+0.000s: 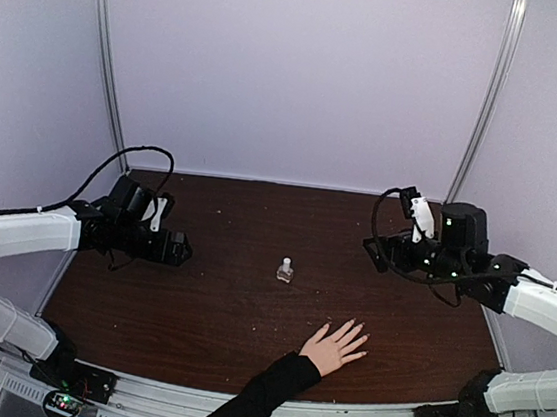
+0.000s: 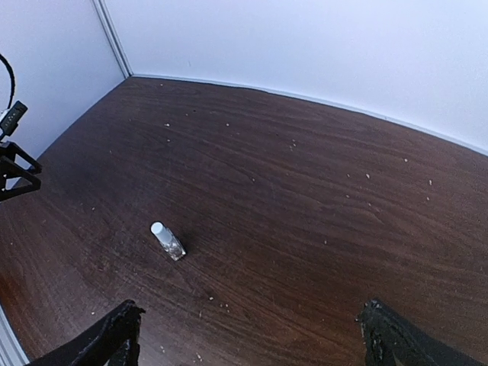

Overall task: Paint the nails
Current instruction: Reset both arms

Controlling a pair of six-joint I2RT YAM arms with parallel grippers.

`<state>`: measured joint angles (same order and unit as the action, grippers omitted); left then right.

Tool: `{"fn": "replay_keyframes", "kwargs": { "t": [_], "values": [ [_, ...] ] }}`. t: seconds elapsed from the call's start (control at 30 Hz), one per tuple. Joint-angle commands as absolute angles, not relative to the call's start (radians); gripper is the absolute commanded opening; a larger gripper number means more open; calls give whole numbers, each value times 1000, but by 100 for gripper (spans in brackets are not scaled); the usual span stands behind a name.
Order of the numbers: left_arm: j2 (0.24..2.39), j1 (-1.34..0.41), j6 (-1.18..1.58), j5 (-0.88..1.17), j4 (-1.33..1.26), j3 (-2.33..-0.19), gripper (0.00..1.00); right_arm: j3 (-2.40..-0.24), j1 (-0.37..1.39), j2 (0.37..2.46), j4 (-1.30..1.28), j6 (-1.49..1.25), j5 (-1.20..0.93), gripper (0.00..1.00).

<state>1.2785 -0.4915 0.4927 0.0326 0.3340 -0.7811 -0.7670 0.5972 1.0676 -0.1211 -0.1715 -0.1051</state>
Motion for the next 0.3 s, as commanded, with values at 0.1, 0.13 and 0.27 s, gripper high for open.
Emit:
{"fn": "replay_keyframes", "kwargs": {
  "t": [0.1, 0.13, 0.27],
  "values": [
    [1246, -486, 514, -24, 246, -724, 98, -660, 584, 926, -118, -226, -7, 100],
    [1246, -486, 515, -25, 243, -723, 98, -651, 583, 916, -118, -228, -5, 100],
    [1255, -486, 514, -24, 251, -738, 98, -630, 581, 888, -116, -230, -5, 100]
  ]
}}
